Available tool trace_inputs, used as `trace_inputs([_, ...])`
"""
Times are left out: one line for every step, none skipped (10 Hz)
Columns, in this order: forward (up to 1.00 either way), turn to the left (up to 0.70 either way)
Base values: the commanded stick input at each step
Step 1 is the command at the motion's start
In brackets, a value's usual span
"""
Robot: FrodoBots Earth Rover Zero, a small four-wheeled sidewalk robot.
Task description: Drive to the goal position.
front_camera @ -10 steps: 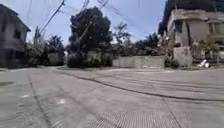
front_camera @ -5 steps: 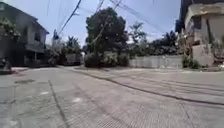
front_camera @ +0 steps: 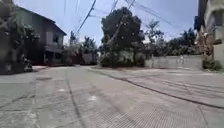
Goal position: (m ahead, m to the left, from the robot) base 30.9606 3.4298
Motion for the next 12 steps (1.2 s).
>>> trace_inputs([0.0,1.0])
trace_inputs([0.0,1.0])
trace_inputs([0.0,1.0])
trace_inputs([0.0,1.0])
trace_inputs([0.0,1.0])
trace_inputs([0.0,1.0])
trace_inputs([0.0,0.0])
trace_inputs([0.06,0.0])
trace_inputs([0.18,0.0])
trace_inputs([0.29,0.0])
trace_inputs([1.0,0.0])
trace_inputs([1.0,0.0])
